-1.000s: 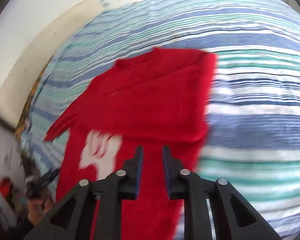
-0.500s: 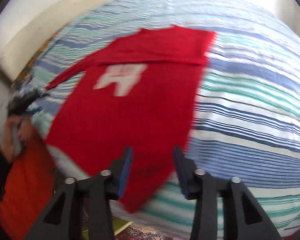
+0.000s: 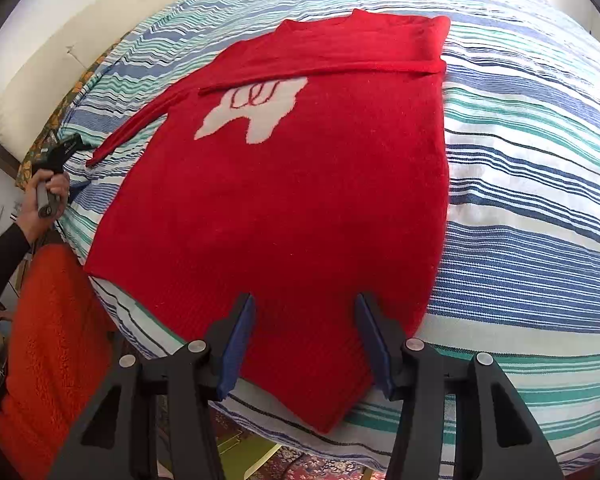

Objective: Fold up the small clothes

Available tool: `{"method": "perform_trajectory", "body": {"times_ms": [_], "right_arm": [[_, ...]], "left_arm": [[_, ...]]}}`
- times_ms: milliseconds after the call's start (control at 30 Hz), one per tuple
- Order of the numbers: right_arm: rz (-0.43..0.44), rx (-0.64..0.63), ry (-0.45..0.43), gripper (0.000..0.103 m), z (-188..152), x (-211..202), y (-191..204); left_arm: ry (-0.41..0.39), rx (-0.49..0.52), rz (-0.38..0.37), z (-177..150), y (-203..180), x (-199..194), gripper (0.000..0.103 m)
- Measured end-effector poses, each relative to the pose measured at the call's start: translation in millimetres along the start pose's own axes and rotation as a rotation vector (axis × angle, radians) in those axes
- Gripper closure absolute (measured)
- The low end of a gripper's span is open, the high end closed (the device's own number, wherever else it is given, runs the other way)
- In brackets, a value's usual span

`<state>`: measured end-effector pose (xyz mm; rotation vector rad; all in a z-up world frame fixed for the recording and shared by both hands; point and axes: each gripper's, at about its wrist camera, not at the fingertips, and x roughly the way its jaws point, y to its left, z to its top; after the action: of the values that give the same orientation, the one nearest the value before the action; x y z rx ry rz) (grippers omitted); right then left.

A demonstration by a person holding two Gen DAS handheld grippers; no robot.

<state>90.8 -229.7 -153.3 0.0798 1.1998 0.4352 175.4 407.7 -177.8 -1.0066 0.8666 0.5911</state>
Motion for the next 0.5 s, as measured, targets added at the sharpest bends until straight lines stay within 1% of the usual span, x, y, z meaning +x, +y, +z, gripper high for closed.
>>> {"method": "perform_trajectory", "body": {"times_ms": [33, 67, 100, 133, 200, 233, 300, 333, 400, 433, 500], "right_arm": [[-0.005, -0.009, 0.000, 0.048, -0.4, -0.3, 0.6], [-0.007, -0.012, 0.001, 0.047, 1.0, 4.0, 5.0], [-0.007, -0.015, -0.001, 0.047, 0.6, 4.1, 5.0], [-0.005, -0.014, -0.002, 0.046, 0.4, 4.3, 5.0], [0.005, -0.005, -0.009, 0.046, -0.5, 4.1, 3.5], [0.011, 0.001, -0.012, 0.046, -0.9, 4.6, 2.9], [0.022, 0.004, -0.015, 0.046, -2.0, 5.2, 1.4], [0.025, 0.003, -0.016, 0.045, -2.2, 5.5, 1.2], [0.032, 0.001, -0.019, 0.044, -2.2, 5.9, 1.1], [0.035, 0.002, -0.021, 0.044, -2.3, 5.5, 1.1], [0.039, 0.005, -0.027, 0.044, -3.0, 4.5, 0.8]], "left_arm": [[0.006, 0.013, 0.022, 0.9, -4.2, -0.1, 0.098], [-0.017, 0.030, 0.041, -0.2, -8.9, -5.4, 0.100], [-0.055, 0.084, 0.062, -4.1, -22.5, -16.2, 0.100], [-0.086, 0.168, 0.075, -10.6, -44.2, -29.0, 0.100], [-0.146, 0.329, 0.067, -27.4, -90.7, -52.9, 0.100], [-0.182, 0.439, 0.038, -43.4, -128.9, -70.6, 0.100], [-0.223, 0.595, -0.037, -74.8, -188.3, -95.6, 0.100], [-0.240, 0.670, -0.083, -95.4, -219.5, -106.7, 0.100], [-0.263, 0.845, -0.194, -155.4, -287.9, -127.8, 0.100], [-0.262, 0.917, -0.239, -185.3, -312.8, -133.7, 0.100], [-0.244, 1.040, -0.306, -240.3, -346.9, -137.7, 0.100]]}}
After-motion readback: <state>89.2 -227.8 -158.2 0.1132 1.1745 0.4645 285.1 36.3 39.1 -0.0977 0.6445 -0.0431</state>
